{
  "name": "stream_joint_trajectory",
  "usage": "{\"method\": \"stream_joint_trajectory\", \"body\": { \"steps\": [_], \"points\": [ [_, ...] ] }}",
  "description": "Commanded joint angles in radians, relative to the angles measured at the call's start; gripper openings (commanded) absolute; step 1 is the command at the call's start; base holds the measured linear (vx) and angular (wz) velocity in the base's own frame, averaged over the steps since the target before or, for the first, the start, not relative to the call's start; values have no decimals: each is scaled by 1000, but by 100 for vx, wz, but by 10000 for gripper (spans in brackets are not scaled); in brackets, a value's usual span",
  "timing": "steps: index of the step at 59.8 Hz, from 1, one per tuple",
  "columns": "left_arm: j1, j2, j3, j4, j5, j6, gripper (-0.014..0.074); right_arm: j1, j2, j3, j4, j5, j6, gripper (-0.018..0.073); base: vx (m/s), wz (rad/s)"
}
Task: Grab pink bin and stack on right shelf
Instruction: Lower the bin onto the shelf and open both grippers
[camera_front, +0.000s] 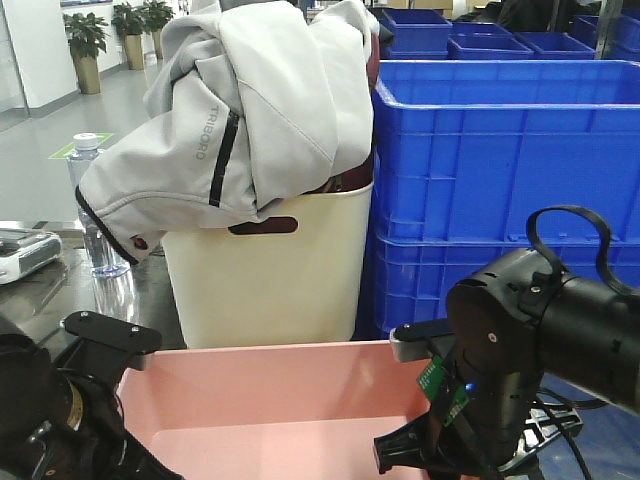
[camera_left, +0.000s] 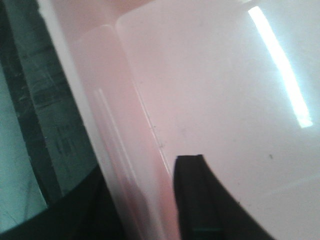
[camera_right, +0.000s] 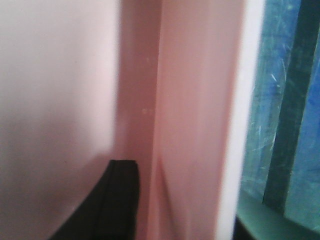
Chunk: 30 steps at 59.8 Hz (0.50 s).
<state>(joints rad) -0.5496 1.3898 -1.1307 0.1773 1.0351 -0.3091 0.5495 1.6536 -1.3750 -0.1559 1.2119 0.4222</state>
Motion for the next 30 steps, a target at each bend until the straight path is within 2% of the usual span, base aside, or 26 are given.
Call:
{"method": "stream_joint_trajectory", "body": {
  "steps": [1,10,24,30],
  "points": [
    [-7,-64,-39,2,-31,18,479,-2,-85,-27,-14,-31,-26,435,0,0],
    [-7,-139,-54,-32,-14,87,561,0,-184,-19,-14,-37,-68,509,0,0],
    [-7,-354,21,-177,-12,276,559,0,-443,170,1,-143,-193,511,0,0],
    [-7,-457,85,-237,-39,323,559,0,-558,264,1,-172,-248,511,0,0]
  ]
}}
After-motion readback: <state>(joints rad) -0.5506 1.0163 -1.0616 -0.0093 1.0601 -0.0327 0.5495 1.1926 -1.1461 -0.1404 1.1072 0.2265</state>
